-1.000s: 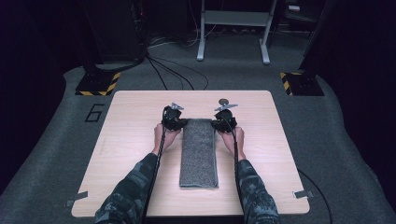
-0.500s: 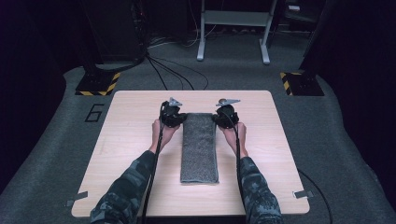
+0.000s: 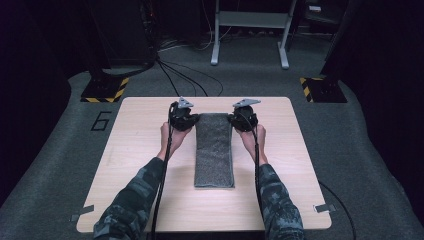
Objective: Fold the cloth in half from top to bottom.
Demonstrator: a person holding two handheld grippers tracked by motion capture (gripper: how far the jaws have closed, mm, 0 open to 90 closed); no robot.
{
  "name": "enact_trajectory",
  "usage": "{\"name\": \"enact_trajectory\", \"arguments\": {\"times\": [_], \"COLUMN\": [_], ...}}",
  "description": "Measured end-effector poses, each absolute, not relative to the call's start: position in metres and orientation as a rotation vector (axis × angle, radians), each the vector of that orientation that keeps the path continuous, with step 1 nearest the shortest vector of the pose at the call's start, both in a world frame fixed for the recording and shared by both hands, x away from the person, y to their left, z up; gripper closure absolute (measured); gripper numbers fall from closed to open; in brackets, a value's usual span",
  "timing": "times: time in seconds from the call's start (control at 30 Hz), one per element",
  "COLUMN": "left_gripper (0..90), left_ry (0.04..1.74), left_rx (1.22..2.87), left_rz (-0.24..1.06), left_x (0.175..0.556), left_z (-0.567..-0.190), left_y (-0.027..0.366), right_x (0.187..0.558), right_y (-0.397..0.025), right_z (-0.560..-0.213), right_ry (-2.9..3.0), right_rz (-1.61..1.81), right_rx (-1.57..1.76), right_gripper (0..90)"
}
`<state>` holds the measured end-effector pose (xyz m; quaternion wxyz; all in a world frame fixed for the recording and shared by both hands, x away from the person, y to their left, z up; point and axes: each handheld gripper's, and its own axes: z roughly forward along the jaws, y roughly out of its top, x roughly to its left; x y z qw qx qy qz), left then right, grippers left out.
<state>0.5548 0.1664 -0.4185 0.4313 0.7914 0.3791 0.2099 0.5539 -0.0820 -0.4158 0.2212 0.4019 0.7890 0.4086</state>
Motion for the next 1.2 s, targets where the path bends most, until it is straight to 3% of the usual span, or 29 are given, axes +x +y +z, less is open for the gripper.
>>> {"name": "enact_trajectory", "arguments": {"times": [0.37, 1.2], "left_gripper": [86.6, 85.8], "left_ry": [0.911, 0.837], "left_rx": [1.95, 2.013], "left_rz": [0.531, 0.468], "left_x": [0.543, 0.502], "left_z": [-0.406, -0.431], "left_y": [0.169, 0.171], "right_x": [0.545, 0.492], "right_y": [-0.082, -0.086], "right_z": [-0.401, -0.426], "right_ry": [2.163, 2.232], "right_rz": [1.158, 1.145], "right_rx": [1.063, 0.956], "right_gripper": [86.8, 86.2]}}
